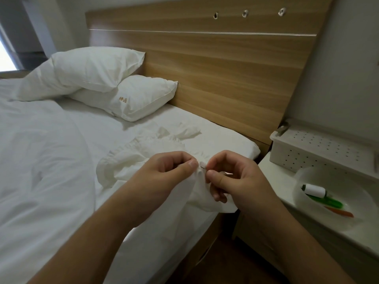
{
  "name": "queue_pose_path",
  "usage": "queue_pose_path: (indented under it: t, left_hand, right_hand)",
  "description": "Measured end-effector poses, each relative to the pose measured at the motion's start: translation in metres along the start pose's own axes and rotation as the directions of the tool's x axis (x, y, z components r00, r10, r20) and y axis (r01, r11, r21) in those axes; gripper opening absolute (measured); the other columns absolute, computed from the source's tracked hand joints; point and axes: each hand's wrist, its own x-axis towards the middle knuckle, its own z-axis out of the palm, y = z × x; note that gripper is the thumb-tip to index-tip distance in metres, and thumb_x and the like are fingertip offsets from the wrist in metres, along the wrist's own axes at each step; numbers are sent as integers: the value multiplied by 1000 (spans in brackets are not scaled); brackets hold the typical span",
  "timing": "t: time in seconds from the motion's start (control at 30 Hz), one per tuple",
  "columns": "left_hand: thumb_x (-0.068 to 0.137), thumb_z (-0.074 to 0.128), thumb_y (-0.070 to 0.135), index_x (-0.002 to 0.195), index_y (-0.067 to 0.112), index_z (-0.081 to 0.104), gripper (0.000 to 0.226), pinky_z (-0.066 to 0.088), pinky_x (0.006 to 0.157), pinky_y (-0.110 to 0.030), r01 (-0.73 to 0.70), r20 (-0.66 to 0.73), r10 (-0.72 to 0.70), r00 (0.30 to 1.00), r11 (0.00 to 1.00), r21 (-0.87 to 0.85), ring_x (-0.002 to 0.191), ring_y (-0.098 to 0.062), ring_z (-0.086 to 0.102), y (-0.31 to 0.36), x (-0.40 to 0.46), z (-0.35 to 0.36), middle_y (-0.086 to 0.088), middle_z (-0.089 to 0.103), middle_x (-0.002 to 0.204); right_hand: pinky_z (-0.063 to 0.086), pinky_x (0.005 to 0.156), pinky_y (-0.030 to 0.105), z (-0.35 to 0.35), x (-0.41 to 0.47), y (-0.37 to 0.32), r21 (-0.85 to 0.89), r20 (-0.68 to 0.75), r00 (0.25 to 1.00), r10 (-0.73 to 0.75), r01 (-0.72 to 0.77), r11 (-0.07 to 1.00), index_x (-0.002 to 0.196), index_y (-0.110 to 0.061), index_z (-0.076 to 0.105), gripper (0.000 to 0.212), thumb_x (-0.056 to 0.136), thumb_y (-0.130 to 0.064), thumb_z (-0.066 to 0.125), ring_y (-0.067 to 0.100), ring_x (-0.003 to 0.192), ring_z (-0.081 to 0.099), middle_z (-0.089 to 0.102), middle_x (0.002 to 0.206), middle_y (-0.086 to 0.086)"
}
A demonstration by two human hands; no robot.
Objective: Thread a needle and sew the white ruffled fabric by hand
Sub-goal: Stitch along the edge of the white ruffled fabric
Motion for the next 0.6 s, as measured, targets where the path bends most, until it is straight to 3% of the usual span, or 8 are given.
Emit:
queue_pose_path:
  t: [0.23,0.4,0.6]
  left_hand:
    - [99,63,36,87,23,77,23,50,75,-33,31,35,-30,999,999,-37,80,-15,63,-1,1,-2,-2,69,83]
    - [102,67,33,84,22,76,22,47,72,-31,47,8,-47,999,997,-53,75,-13,60,-2,1,-2,0,65,79]
    - [106,61,24,84,23,76,27,47,71,-30,68,8,-67,998,998,-20,75,-13,60,2,0,3,-1,66,79]
  right_hand:
    - [58,54,33,6,0,1,-141,-83,996,-39,27,990,92,-18,72,11,96,-8,70,18,55,65,72,80,1]
    - [51,54,19,5,-1,0,-104,-134,989,-63,49,993,82,-10,73,16,91,4,71,15,53,61,70,69,3]
    - [49,55,20,8,-4,-2,-69,-170,983,-75,64,996,75,-12,73,22,87,6,74,12,56,59,69,67,8]
